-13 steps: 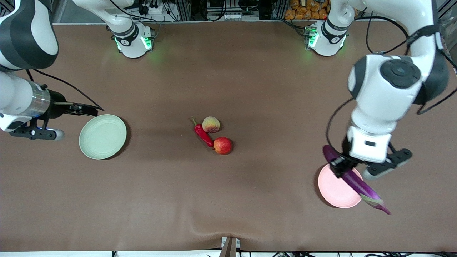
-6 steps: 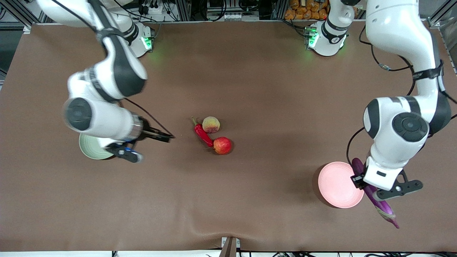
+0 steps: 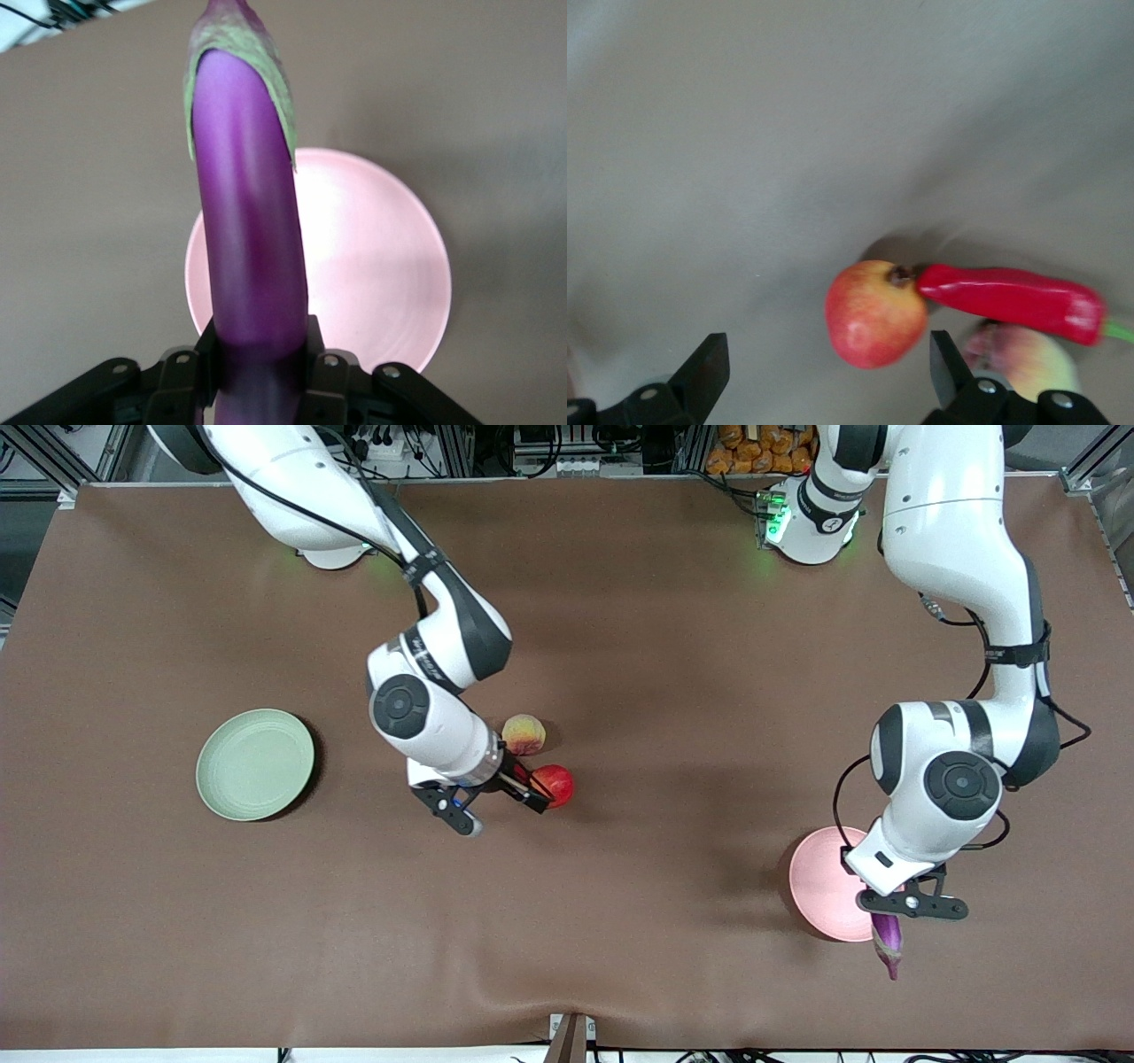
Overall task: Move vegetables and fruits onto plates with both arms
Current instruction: 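Lower the eggplant onto the pink plate while the right gripper grasps the pomegranate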
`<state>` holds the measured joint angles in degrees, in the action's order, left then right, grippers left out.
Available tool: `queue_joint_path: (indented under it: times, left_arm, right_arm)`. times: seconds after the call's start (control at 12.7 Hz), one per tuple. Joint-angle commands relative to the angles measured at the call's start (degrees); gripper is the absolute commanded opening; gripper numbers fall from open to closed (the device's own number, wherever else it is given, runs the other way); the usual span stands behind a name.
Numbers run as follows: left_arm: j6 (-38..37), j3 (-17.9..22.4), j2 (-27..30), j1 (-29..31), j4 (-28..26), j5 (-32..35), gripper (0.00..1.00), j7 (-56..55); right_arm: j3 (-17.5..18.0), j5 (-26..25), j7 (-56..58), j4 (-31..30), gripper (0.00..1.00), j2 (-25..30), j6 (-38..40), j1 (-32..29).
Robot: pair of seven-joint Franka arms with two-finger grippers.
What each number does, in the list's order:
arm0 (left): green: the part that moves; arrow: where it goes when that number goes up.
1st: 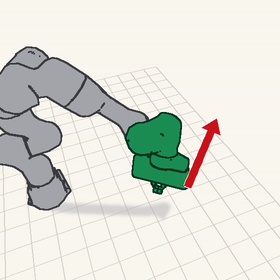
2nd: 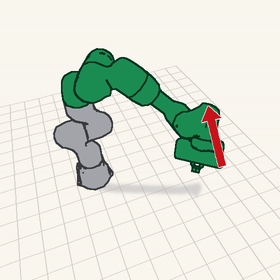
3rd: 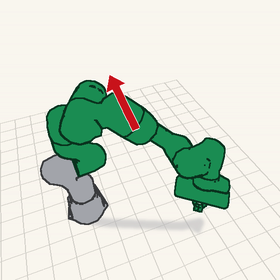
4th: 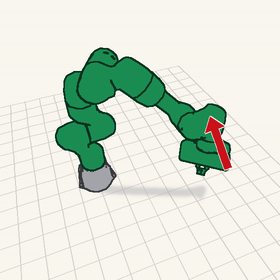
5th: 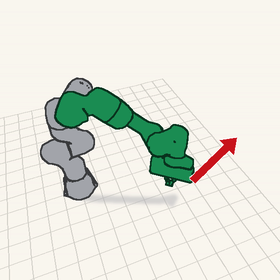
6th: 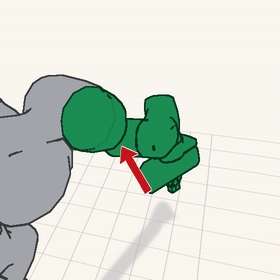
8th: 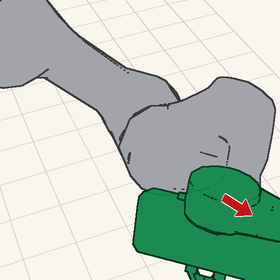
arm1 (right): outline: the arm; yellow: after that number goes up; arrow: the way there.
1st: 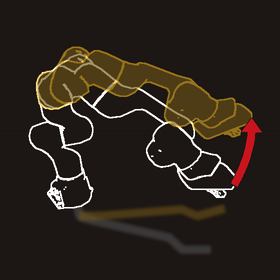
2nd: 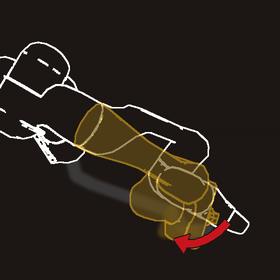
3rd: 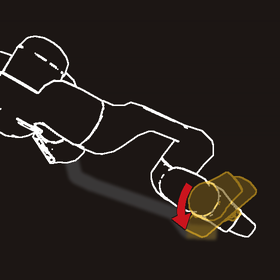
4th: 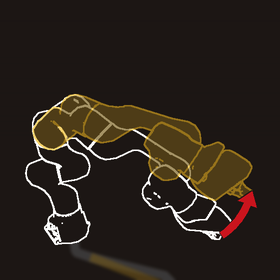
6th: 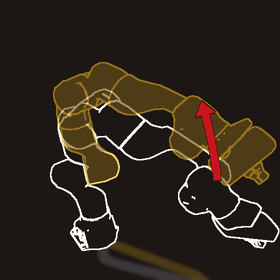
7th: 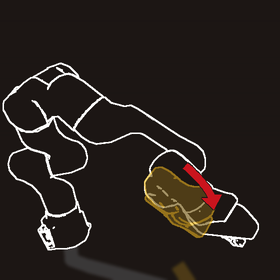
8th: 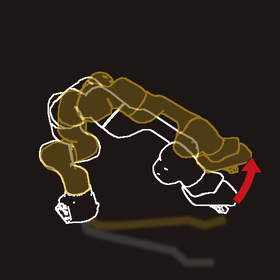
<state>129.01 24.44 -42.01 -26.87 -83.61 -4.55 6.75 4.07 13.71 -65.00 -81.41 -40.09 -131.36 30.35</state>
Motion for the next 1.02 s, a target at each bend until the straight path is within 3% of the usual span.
queue_joint_path:
  times: [0.0,0.16,0.47,0.55,0.63,0.94]
  left_arm:
    - [-0.51,-2.02,-2.19,1.64,-0.24,-0.28,0.00,6.85]
    - [-0.42,-2.20,-4.22,2.00,-0.07,0.25,0.00,12.47]
    - [0.10,-2.64,-6.60,2.09,0.20,-0.37,0.04,12.41]
    - [0.10,-2.91,-6.60,2.09,0.20,-0.45,0.70,12.15]
    - [0.19,-3.00,-6.60,2.09,0.20,-0.46,1.00,12.14]
    - [0.19,-2.82,-4.93,1.83,0.37,-0.46,1.00,12.49]
  right_arm:
    - [-0.55,1.32,-2.06,2.40,1.00,-3.23,-1.35,1.72]
    - [-0.55,1.23,-3.03,2.40,1.00,-5.08,-3.63,3.13]
    - [-0.81,0.62,-3.12,1.61,1.00,-6.05,-3.12,5.24]
    - [-0.90,0.53,-3.03,1.61,1.00,-6.40,-3.03,5.33]
    - [-0.99,0.36,-3.03,1.34,1.00,-7.10,-3.11,5.33]
    - [-0.99,-2.46,-2.94,0.90,1.00,-7.98,-3.20,5.33]
